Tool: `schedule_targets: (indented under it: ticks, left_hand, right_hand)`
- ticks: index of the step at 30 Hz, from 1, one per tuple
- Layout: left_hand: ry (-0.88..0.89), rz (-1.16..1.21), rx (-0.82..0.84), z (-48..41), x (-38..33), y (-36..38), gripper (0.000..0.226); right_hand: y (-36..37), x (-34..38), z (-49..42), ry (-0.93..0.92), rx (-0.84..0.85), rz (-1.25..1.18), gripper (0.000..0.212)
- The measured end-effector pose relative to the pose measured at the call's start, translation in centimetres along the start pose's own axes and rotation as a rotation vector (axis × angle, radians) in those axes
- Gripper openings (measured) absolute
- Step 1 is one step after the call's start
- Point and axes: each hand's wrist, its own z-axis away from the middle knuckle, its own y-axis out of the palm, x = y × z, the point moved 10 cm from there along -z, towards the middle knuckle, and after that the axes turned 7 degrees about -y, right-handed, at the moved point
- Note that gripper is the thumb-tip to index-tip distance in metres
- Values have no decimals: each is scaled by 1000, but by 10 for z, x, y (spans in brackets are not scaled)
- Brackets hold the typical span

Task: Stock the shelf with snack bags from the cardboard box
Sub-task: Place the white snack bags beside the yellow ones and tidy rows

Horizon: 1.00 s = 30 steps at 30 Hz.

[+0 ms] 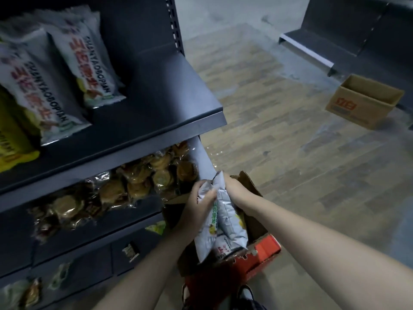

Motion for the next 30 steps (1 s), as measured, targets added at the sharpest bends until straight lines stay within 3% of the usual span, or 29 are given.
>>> schedule_targets:
  ticks: [3, 5, 7, 10, 14, 15, 18, 19, 22, 26, 30]
  left_hand:
    - [-52, 122, -15, 9, -8, -14, 65]
    - [-177, 298, -10, 12, -3, -22, 79]
    - [-209, 473, 0, 23, -19, -29, 75]
    - [-124, 567, 23, 35, -48, -44, 54]
    - [-44, 620, -9, 50, -68, -68, 57]
    - [-17, 603, -32, 53, -74, -75, 55]
    - [40, 556, -54, 64, -96, -86, 51]
    - [49, 551, -63, 67, -102, -90, 50]
    - [65, 572, -94, 76, -116, -106, 49]
    - [22, 582, -3, 86, -128, -114, 57]
    - [109, 577, -8, 85, -150, -137, 64]
  right_hand:
    - [-1, 34, 12, -62, 1, 66, 67]
    - [4, 55, 19, -83, -6, 99, 79]
    - [16, 75, 27, -128, 31, 55, 83]
    - [35, 99, 44, -185, 96, -50, 76]
    - [63, 126, 75, -319, 265, -106, 57]
    - [67, 132, 83, -376, 282, -34, 60]
    - [76, 149, 97, -483, 288, 159, 105]
    - [76, 158, 100, -512, 252, 204, 102]
    - [72, 184, 111, -609, 92, 231, 66]
    - [77, 208, 118, -697, 23, 209, 54]
    - [73, 233, 120, -721, -21, 121, 37]
